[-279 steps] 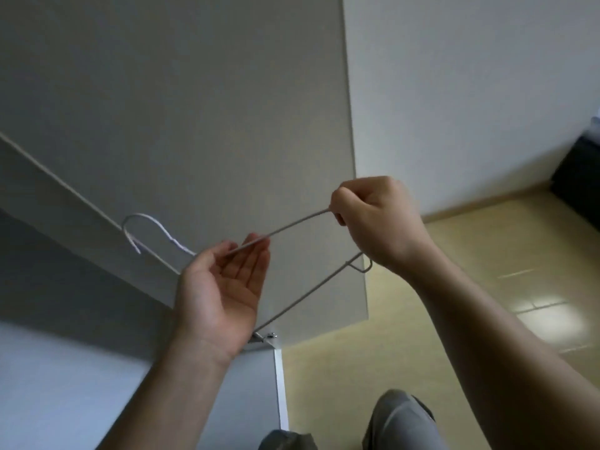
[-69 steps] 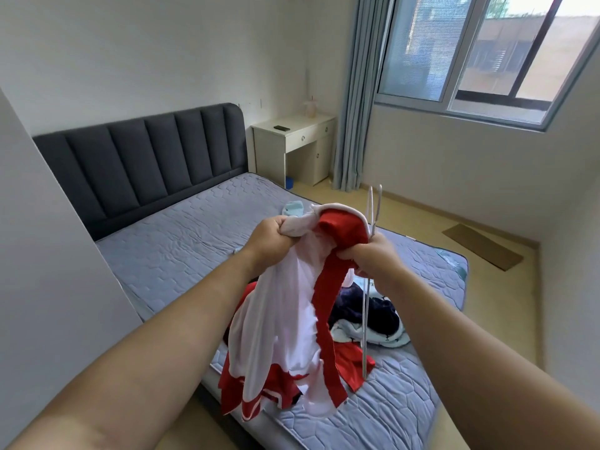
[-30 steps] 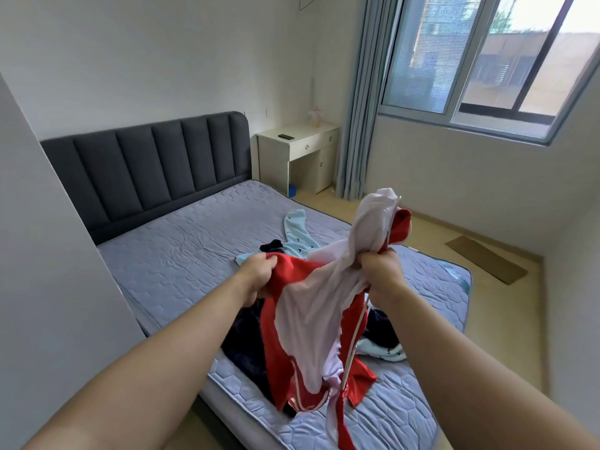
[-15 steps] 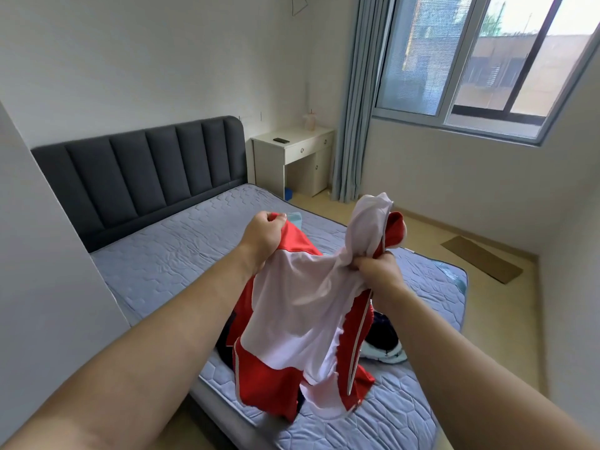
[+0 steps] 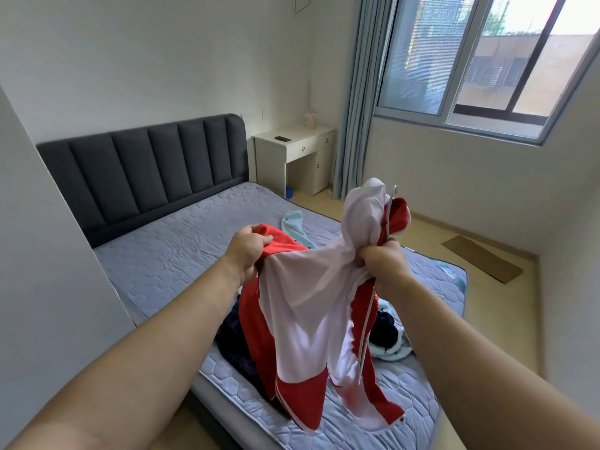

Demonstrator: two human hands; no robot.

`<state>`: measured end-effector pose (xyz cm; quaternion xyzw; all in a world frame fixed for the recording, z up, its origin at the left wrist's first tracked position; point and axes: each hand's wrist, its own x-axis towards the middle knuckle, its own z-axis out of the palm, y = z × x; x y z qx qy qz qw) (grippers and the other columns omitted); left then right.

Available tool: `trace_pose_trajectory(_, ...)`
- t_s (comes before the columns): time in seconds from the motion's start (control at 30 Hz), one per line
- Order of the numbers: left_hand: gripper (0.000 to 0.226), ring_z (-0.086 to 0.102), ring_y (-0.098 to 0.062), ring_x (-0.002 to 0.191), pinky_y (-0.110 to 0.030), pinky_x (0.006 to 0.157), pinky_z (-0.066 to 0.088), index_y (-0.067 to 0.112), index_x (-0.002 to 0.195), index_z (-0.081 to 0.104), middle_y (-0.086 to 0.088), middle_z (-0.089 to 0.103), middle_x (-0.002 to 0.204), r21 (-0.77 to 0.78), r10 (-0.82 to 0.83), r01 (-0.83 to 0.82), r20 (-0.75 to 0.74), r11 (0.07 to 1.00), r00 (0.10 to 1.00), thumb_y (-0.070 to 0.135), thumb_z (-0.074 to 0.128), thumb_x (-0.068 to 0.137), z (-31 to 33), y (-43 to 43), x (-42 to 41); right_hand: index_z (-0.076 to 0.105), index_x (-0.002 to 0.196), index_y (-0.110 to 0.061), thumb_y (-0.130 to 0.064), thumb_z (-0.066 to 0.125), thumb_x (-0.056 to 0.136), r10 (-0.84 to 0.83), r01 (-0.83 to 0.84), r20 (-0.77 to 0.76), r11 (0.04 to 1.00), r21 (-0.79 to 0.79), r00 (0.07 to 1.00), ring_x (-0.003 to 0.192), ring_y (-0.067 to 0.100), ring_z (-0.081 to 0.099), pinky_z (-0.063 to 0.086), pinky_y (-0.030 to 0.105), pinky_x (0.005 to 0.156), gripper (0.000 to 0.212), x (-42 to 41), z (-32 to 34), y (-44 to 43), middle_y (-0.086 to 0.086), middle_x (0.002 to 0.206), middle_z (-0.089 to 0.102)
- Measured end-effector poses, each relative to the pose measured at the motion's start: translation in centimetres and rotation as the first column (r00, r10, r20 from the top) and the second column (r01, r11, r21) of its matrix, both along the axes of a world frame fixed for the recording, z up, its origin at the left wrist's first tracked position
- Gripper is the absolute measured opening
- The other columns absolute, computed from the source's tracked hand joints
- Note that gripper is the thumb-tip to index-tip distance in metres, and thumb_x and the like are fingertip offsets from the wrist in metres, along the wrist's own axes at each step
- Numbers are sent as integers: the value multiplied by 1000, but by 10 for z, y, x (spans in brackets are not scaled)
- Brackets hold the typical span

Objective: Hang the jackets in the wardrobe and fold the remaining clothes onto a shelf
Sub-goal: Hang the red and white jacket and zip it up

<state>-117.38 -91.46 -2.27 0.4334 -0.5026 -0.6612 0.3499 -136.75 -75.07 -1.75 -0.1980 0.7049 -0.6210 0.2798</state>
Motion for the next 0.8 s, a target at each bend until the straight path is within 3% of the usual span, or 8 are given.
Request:
trace_pose_trajectory(0.1, 36, 65, -30, 113, -47, 101, 54, 6, 134, 54, -16, 64, 123, -30, 76, -76, -3, 997, 997, -2, 54, 98, 0, -2, 2, 55, 117, -3, 5, 48, 74, -36, 38, -46, 998, 41, 998, 92, 39, 65, 59, 45, 73, 44, -4, -5, 6, 20, 102, 65)
trace_pose_trajectory(0.23, 41, 64, -28, 112, -43, 98, 55, 9, 136, 51, -12, 62, 124, -53, 154, -153, 22, 987, 988, -2, 55, 97, -3, -8, 9, 57, 116, -3, 2, 47, 74, -80, 83, -64, 995, 50, 995, 87, 37, 66, 52, 36, 63, 43, -8, -7, 14, 20, 98, 66)
trace_pose_trajectory(0.33, 45, 60, -20, 104, -29, 83, 52, 10, 135, 51, -9, 59, 124, -183, 217, -186, 167, 965, 962, -2, 61, 92, -6, -9, 9, 56, 117, -4, -2, 48, 72, -78, 79, -21, 996, 48, 997, 87, 38, 67, 57, 41, 64, 46, -6, -4, 17, 20, 99, 67)
trace_pose_trajectory(0.43, 49, 54, -25, 112, -33, 92, 47, 9, 133, 51, -7, 53, 121, -270, 197, -98, 367, 958, 909, 0, 64, 86, -10, -5, 4, 56, 114, -7, -6, 52, 61, -43, 43, -24, 999, 0, 999, 87, 35, 68, 59, 42, 67, 53, 4, 2, 16, 18, 100, 66)
trace_pose_trajectory(0.5, 43, 55, -23, 103, -30, 85, 47, 10, 125, 55, -8, 55, 114, -266, 134, -13, 441, 964, 888, 0, 66, 85, -12, 1, -1, 57, 107, -14, -5, 55, 58, -2, 0, -49, 999, -43, 999, 82, 30, 68, 56, 35, 60, 49, 13, 6, 16, 14, 96, 67)
trace_pose_trajectory(0.6, 21, 59, -20, 81, -26, 65, 48, 11, 97, 66, -15, 66, 101, -112, -30, 76, 366, 991, 930, -4, 70, 84, -16, 10, -9, 59, 104, -21, -3, 63, 56, 114, -119, -46, 986, -118, 992, 81, 22, 70, 59, 34, 63, 51, 21, 14, 16, 6, 93, 70)
trace_pose_trajectory(0.73, 7, 64, -23, 76, -31, 67, 51, 6, 91, 71, -13, 70, 87, 175, -109, 61, 278, 983, 954, 3, 69, 86, -18, 15, -8, 62, 89, -15, -3, 50, 53, 405, -383, 79, 901, -203, 911, 57, 14, 47, 42, 27, 52, 39, 22, 24, 24, 2, 69, 49)
trace_pose_trajectory(0.8, 23, 62, -25, 61, -33, 60, 55, 6, 75, 67, -12, 65, 70, 313, -190, 126, 181, 941, 965, 0, 53, 91, -16, 15, -5, 63, 78, -17, -5, 50, 52, 544, -512, 136, 832, -215, 828, 64, 19, 57, 51, 34, 66, 31, 18, 27, 29, 2, 69, 56)
